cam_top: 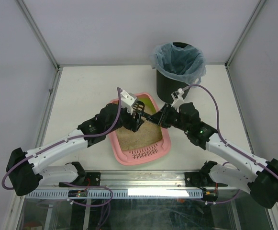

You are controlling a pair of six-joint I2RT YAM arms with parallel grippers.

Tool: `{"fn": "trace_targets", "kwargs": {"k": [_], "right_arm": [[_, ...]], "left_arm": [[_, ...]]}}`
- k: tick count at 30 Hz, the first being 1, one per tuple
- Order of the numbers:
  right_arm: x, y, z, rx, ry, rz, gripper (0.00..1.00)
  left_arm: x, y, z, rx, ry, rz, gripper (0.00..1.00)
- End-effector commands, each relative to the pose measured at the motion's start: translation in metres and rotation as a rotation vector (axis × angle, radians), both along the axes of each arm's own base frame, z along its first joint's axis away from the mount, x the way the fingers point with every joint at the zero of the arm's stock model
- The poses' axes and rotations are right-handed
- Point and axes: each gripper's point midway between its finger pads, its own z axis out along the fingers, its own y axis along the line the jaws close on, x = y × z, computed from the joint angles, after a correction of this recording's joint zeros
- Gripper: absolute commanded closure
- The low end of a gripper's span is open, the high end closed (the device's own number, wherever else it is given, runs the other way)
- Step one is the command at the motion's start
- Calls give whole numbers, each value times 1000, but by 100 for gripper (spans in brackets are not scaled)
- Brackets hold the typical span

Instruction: Clean the litter box

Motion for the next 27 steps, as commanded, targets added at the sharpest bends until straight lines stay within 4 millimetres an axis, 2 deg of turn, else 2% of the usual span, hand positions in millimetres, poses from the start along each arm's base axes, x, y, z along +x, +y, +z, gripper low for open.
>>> {"fn": "trace_targets", "kwargs": {"k": [1,4,10,12,13,15,20,23,27], "right_arm": [[9,-8,29,-10,-115,-47,100],[10,-15,22,-76,-120,-56,100],[8,-21,12,-233,-111,-8,100],[8,-22,7,-285,-106,18,100],[8,-22,5,-309,-106,34,100],[7,-21,3,-344,-105,64,100],[8,-15,20,-285,-114,60,100],[7,-6,30,-236,-96,78,100],[4,2,38,-187,-93,99,100]], "left_arm": [[5,8,40,-98,-88,57,29],[15,29,53,-114,-113,155,23],[53,102,59,-148,-66,425,25],[55,107,62,-145,-75,427,25],[53,103,63,-141,-80,398,25],[43,85,67,-143,-99,254,29],[10,36,58,-134,-93,-60,33],[-2,14,42,-68,-88,-124,31],[-7,1,25,-47,-40,-168,31]]}}
